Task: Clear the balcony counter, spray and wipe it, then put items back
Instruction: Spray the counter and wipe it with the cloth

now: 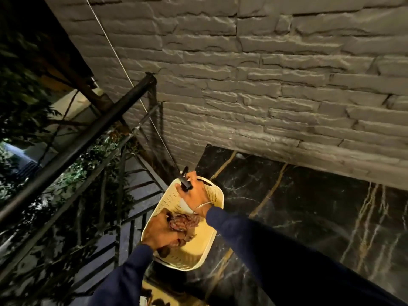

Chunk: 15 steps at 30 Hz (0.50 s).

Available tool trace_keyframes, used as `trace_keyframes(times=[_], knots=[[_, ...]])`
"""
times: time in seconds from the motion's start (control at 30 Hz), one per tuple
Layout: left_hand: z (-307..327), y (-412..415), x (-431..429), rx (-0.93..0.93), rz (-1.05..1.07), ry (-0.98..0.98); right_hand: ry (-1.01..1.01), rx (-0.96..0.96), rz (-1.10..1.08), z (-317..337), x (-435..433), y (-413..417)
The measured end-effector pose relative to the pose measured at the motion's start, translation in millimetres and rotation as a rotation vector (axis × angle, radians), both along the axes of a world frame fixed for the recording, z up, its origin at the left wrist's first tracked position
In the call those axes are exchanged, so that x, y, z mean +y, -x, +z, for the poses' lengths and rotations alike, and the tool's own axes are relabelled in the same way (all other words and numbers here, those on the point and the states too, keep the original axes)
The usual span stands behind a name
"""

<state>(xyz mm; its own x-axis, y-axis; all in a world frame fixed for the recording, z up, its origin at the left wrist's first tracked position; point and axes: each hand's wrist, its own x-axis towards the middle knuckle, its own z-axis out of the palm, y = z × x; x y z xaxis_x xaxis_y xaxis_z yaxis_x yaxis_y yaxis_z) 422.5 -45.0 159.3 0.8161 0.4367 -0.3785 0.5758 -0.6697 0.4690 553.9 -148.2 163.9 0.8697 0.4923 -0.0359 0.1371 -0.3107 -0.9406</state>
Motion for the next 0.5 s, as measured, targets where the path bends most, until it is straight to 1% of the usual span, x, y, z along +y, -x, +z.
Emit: trace_keyframes(times=[0.07,0.17,0.3,0.4,0.5], knots=[[8,2,1,-0.045,0.043,0.045,-0.089,0.003,-0.05,15,-9,0],[23,4,-1,-0.136,0.047,0.09,-0.189,-0.005,-0.107,37,-24,3],[53,3,-16,-0.216,0.115,0.207,-0.219,-0.166,-0.163,70,-56,11],[76,-3,-29,-0.309,0.177,0.385,-0.263,-0.282,-0.229,105,-92,26],[100,-8,-54,-0.362,0.181,0.606,-0.206,-0.394,-0.294,122,-128,40]])
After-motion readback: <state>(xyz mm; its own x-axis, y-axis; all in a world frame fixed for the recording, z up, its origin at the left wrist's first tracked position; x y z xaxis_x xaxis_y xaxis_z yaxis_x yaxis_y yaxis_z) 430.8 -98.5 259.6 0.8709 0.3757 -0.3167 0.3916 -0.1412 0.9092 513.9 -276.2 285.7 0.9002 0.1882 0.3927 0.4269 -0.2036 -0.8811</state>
